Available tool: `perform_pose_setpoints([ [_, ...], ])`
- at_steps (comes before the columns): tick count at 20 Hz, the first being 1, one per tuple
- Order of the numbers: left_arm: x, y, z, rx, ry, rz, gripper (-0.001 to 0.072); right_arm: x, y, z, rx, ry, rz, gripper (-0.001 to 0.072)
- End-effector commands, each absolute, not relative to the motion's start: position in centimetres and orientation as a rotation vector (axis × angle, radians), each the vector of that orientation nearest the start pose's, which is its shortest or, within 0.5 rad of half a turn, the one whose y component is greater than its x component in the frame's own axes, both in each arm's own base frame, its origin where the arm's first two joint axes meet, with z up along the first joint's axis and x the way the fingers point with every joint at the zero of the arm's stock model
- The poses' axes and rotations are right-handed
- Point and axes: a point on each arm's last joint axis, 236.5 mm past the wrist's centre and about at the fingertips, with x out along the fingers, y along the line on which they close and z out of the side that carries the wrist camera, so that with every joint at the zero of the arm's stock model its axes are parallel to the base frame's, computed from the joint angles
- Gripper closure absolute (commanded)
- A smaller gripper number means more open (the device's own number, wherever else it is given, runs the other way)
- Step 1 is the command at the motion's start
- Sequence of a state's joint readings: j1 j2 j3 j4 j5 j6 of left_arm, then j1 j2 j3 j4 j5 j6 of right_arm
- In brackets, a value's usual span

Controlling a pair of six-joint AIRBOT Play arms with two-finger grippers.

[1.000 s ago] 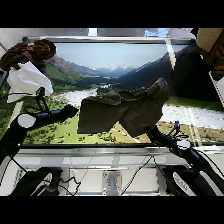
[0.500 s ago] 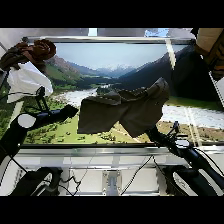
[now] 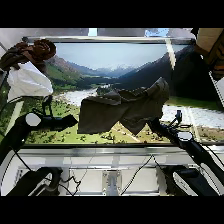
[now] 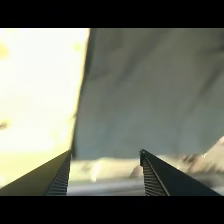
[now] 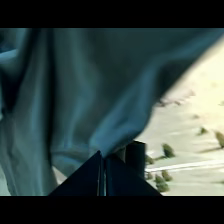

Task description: Fold the shirts.

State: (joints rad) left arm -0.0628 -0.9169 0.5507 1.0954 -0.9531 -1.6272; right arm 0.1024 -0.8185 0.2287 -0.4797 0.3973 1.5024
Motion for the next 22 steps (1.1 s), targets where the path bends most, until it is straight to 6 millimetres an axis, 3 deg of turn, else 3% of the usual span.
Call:
perform_pose_setpoints([
  [1,22.9,-11.3,-8.6,-0.567,1.505,-0.132,0.0237,29.8,11.6,-5.4,0.978,0.932,0.052,0.0688],
  [8,21.3,-12.5,-10.4,-0.638,1.589,-0.14,0.0241,29.2,12.0,-5.7,0.953,0.961,0.069,0.0688],
  [10,22.0,-12.6,-11.2,-0.662,1.572,-0.122,0.0251,29.1,12.0,-5.7,0.952,0.965,0.072,0.0688],
  [15,26.1,-12.2,-11.5,-0.733,1.412,-0.068,0.0251,28.8,12.3,-5.8,0.954,0.98,0.082,0.0688],
  [19,26.1,-12.2,-11.5,-0.736,1.412,-0.068,0.0252,28.9,12.3,-5.8,0.952,0.979,0.082,0.0688],
  [20,26.1,-12.2,-11.5,-0.737,1.411,-0.067,0.0371,28.9,12.3,-5.8,0.952,0.98,0.082,0.0688],
  [21,26.2,-12.2,-11.5,-0.737,1.41,-0.067,0.0565,28.9,12.3,-5.8,0.952,0.98,0.082,0.0688],
  [22,26.2,-12.2,-11.5,-0.736,1.408,-0.066,0.0683,28.8,12.3,-5.8,0.953,0.98,0.082,0.0688],
])
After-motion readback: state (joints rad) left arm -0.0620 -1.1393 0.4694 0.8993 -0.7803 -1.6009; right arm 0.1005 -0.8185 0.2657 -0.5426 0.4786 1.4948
